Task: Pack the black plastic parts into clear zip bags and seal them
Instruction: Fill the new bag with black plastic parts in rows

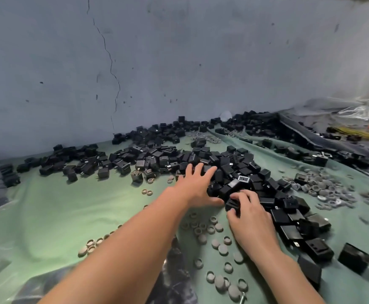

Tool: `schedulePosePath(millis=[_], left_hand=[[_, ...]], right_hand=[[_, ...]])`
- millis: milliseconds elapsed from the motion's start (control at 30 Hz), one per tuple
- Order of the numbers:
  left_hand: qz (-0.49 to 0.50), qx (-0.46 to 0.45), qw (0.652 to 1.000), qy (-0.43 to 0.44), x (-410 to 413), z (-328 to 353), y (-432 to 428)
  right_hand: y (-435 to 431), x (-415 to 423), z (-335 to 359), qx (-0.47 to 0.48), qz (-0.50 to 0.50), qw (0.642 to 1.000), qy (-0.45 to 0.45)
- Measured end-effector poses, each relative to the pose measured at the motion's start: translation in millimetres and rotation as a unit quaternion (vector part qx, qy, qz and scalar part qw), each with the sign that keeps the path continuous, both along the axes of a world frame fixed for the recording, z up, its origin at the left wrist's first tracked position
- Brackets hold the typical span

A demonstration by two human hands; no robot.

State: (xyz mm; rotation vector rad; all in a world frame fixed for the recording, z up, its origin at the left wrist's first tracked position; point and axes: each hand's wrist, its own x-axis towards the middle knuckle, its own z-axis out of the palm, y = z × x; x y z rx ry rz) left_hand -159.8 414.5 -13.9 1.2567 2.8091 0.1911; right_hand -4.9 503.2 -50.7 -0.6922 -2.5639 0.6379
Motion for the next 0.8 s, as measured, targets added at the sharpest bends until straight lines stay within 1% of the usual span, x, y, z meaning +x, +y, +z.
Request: schedulePosePath(millis=[67, 133, 200, 267, 333, 433, 500, 567, 667, 733, 800], left_hand=[[-0.003, 0.045, 0.999, 0.007, -6.8, -3.4, 6.5], [-0.007, 0.093, 0.995, 0.032, -4.7, -8.7, 10.2], [-0.024, 0.115, 0.991, 0.062, 1.9, -15.7, 10.7], [-0.03, 0.129, 0.99, 0.053, 5.6, -18.2, 9.5], [-0.021, 0.129, 0.991, 0.042, 4.3, -15.2, 11.8], [-0.001, 0.117, 0.991, 0.062, 7.7, -12.6, 17.9], [0.008, 0.136, 0.989, 0.062, 15.0, -18.6, 18.7], [-0.003, 0.162, 0.985, 0.061, 20.8, -25.5, 16.6], [-0.036, 0.152, 0.984, 0.091, 27.3, -29.5, 14.8], [-0.022, 0.145, 0.983, 0.11, 32.1, -30.2, 14.6], [0.002, 0.158, 0.982, 0.107, 34.8, -30.4, 13.6]], right_hand=[[5.4, -0.1, 1.4, -0.002, 0.018, 1.0, 0.003], [10.6, -1.3, 1.0, -0.005, 0.031, 0.999, 0.011], [15.3, -1.7, 1.2, -0.034, 0.032, 0.999, 0.024], [18.7, -2.8, 2.0, -0.076, 0.035, 0.996, 0.027], [18.6, -4.2, 4.1, -0.1, 0.042, 0.994, 0.012], [17.5, -6.9, 5.3, -0.104, 0.044, 0.994, 0.004], [19.0, -9.7, 5.3, -0.108, 0.042, 0.993, -0.001], [20.4, -10.9, 5.1, -0.1, 0.038, 0.994, -0.016], [20.6, -12.7, 6.1, -0.083, 0.03, 0.995, -0.045], [17.6, -11.7, 7.7, -0.081, 0.026, 0.995, -0.052], [13.2, -8.0, 10.1, -0.075, 0.024, 0.996, -0.052]])
